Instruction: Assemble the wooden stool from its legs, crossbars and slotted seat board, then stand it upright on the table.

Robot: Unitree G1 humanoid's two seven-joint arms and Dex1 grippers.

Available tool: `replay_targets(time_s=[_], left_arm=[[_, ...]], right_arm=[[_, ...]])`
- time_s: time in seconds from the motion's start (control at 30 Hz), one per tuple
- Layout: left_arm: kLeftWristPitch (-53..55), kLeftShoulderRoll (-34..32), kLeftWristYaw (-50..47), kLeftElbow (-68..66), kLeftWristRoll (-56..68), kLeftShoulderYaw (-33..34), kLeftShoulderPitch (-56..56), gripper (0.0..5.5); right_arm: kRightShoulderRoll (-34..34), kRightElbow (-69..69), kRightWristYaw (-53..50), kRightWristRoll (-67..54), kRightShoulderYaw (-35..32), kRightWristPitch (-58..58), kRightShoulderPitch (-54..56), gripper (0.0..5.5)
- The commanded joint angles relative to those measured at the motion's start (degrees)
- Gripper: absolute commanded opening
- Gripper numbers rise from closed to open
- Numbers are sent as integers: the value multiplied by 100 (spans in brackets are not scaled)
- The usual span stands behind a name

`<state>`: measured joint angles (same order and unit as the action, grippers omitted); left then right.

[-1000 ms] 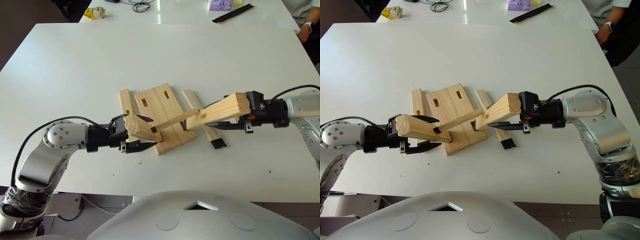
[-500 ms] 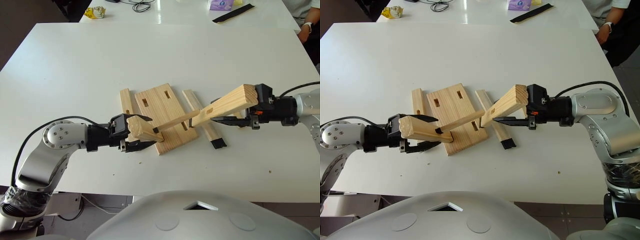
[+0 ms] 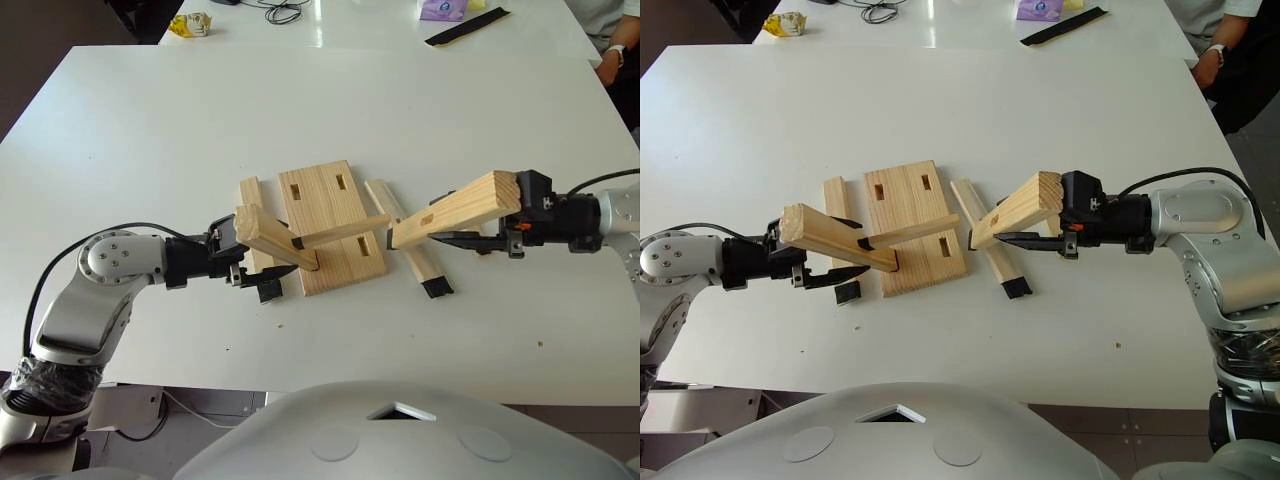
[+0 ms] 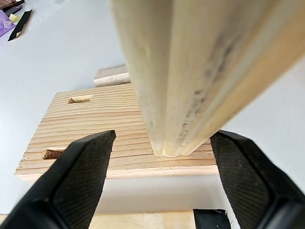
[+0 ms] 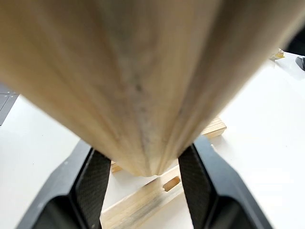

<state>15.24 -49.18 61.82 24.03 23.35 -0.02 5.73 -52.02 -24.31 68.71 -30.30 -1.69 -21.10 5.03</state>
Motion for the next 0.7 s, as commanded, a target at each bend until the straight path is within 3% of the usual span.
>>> replay_targets(time_s=[0.03, 0.47, 0.7], left_arm=[[-101, -110, 95, -108, -98, 56, -73, 363], [-272, -149, 300, -405, -161, 47, -323, 363], [-353, -133, 346, -610, -212, 40, -331, 363]], right_arm=[[43, -219, 18, 95, 160, 129, -198, 205], [208, -799, -332, -198, 149, -202, -499, 205], [30, -148, -200, -101, -136, -79, 249, 204]])
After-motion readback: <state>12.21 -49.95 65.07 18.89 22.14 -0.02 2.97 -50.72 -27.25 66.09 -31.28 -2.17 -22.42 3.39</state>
